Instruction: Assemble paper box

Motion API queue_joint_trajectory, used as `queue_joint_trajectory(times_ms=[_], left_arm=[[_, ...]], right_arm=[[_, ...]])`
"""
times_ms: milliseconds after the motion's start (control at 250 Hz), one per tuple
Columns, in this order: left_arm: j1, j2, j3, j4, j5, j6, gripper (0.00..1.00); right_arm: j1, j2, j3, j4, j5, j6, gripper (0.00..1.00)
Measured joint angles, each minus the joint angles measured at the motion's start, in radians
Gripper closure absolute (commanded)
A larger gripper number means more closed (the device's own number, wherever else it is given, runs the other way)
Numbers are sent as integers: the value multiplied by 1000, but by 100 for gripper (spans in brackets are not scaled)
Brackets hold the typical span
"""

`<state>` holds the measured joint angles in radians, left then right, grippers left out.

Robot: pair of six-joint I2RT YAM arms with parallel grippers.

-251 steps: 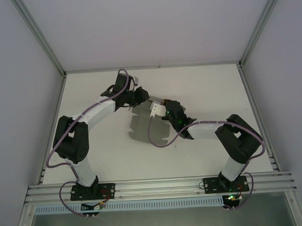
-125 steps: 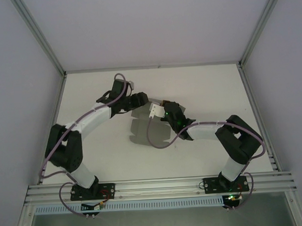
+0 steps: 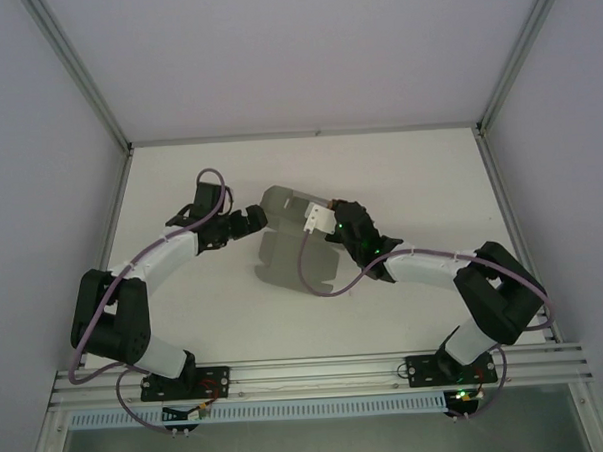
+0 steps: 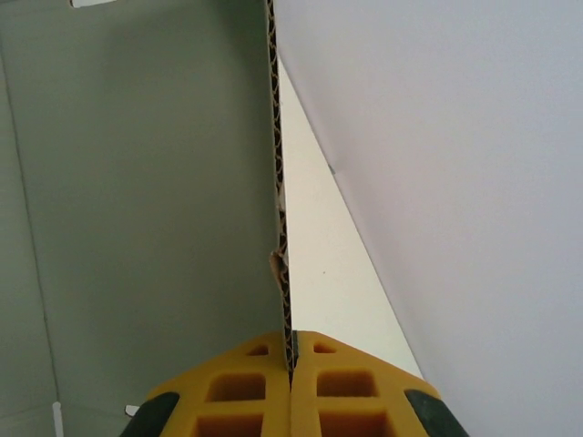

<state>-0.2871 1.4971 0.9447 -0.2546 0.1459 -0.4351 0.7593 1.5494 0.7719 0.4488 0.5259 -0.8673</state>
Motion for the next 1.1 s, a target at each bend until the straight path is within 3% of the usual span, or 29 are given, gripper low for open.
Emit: queue_joint_trajectory(times_ms=[319,814,1098], left_arm=[[1,40,0,-1,-110,17,0],[-79,117,2,105,93,121,0],[-175,204,32,98,-50,167,0]], right_arm=[[0,0,0,-55,-14,38,97],[0,0,2,-69,-40,72,97],[0,-3,2,-81,-67,95,96]])
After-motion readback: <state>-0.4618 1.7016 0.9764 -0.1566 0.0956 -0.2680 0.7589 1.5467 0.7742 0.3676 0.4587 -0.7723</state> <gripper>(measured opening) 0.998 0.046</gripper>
